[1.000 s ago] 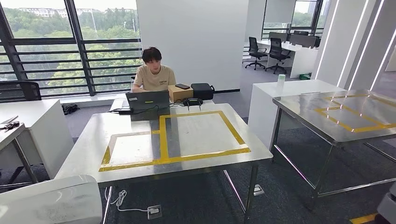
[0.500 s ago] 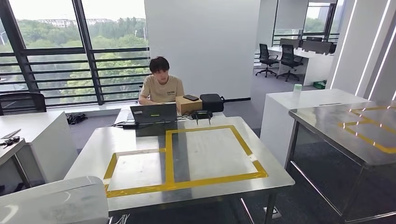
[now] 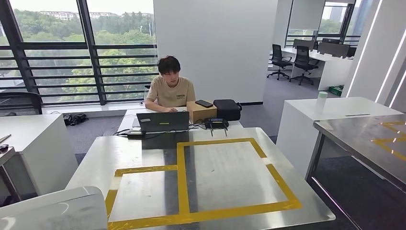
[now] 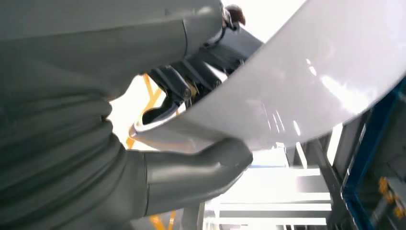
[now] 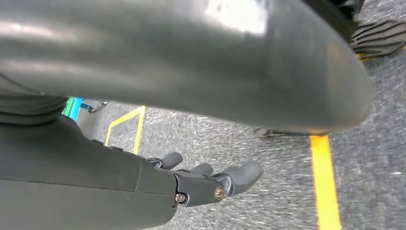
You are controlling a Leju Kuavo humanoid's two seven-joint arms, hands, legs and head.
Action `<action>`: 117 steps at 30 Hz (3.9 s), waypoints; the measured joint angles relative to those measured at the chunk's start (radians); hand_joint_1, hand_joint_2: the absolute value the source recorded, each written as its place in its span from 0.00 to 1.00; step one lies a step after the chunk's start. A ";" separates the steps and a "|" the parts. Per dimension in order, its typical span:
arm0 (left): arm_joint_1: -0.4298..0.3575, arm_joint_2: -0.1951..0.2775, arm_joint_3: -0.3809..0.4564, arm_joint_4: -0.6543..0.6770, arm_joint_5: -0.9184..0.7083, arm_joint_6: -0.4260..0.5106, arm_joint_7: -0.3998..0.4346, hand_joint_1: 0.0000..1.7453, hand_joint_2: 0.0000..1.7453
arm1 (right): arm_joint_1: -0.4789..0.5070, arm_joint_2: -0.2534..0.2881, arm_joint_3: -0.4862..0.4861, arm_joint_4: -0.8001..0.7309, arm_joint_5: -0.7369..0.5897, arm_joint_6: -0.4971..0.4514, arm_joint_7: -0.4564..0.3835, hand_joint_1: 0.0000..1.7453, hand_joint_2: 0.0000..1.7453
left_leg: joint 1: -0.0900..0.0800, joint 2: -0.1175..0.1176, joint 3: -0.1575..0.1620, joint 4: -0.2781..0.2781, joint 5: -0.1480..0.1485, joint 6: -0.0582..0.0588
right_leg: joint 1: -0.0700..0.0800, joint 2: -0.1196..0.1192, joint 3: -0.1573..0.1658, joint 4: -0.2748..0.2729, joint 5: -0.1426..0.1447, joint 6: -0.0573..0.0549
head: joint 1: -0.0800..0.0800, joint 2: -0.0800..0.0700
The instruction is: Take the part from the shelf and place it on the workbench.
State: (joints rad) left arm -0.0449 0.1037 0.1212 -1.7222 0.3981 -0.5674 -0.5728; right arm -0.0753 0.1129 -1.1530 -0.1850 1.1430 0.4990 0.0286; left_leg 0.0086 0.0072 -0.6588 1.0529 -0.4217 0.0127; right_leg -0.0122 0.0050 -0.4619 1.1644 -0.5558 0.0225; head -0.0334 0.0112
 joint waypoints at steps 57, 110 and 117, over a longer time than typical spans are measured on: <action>-0.895 -0.060 -0.443 1.382 -1.453 1.051 0.139 1.00 1.00 | -0.007 0.028 0.043 0.000 0.092 0.001 -0.020 0.00 0.00 | -0.009 -0.005 0.100 -0.042 -0.064 -0.014 | 0.023 0.004 -0.151 -0.140 0.106 -0.047 | -0.002 0.000; -0.611 -0.032 -0.757 1.115 -1.437 1.133 0.211 0.00 0.00 | -0.004 0.042 0.055 0.002 0.090 -0.015 -0.019 0.00 0.00 | 0.035 -0.006 0.080 0.010 -0.092 -0.069 | -0.049 0.009 -0.181 -0.056 0.063 -0.006 | -0.005 0.000; -0.599 -0.022 -0.770 1.098 -1.444 1.135 0.231 0.00 0.00 | -0.006 0.042 0.055 0.002 0.090 -0.015 -0.022 0.00 0.00 | -0.001 -0.007 0.009 0.250 -0.228 -0.017 | -0.004 0.007 -0.212 -0.065 0.098 -0.045 | -0.005 0.000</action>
State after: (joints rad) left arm -0.6442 0.0819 -0.6492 -0.6240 -1.0460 0.5673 -0.3416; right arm -0.0810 0.1553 -1.0979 -0.1827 1.2325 0.4837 0.0069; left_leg 0.0078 -0.0003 -0.6501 1.3027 -0.6498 -0.0047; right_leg -0.0167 0.0118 -0.6734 1.0993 -0.4579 -0.0228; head -0.0384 0.0114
